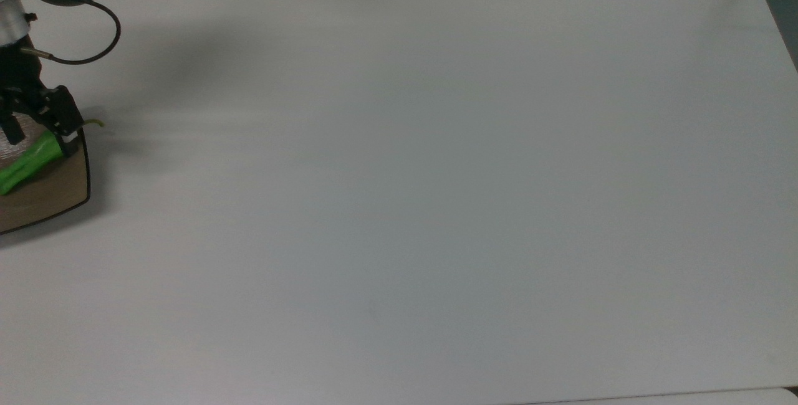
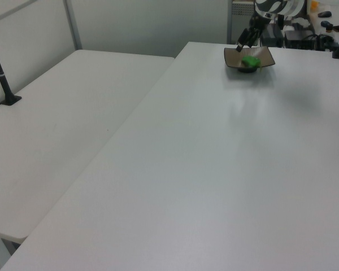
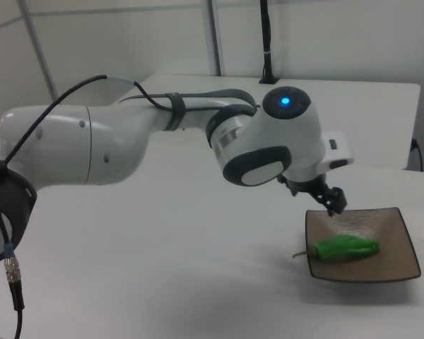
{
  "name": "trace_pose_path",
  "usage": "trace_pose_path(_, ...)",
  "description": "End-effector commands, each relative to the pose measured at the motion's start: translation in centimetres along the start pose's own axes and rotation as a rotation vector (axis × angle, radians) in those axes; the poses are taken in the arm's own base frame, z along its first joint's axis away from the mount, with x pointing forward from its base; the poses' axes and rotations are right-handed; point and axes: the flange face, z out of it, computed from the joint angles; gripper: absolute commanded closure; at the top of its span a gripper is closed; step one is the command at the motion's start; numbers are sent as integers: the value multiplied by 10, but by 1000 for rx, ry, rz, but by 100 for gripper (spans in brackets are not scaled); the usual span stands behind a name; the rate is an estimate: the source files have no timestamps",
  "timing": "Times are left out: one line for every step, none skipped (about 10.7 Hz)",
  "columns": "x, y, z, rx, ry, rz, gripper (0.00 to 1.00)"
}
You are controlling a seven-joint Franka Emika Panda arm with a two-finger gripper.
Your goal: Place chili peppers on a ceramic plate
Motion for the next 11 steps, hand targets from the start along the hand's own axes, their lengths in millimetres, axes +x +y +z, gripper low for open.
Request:
trace_pose_path(1,-58,-12,45,-90,-15,0)
trace_pose_path(4,-88,-21,63,-127,-15,0)
trace_pose_path(4,-120,-33,74,-172,-36,0)
trace_pose_path(-1,-144,-39,74,-236,-47,0)
trace_pose_path(-5,-164,-52,67,-289,-39,0)
trace_pose_path(-10,-185,-64,72,-333,-62,0)
trace_pose_path(-16,-205,-78,70,-383,-101,0)
trace_pose_path(-25,-223,-91,59,-427,-135,0)
trace_pose_path(-32,-250,-103,58,-436,-175,0)
trace_pose_path(-43,-277,-111,19,-447,-208,0)
trace_pose_path(-56,-304,-115,-27,-456,-238,0)
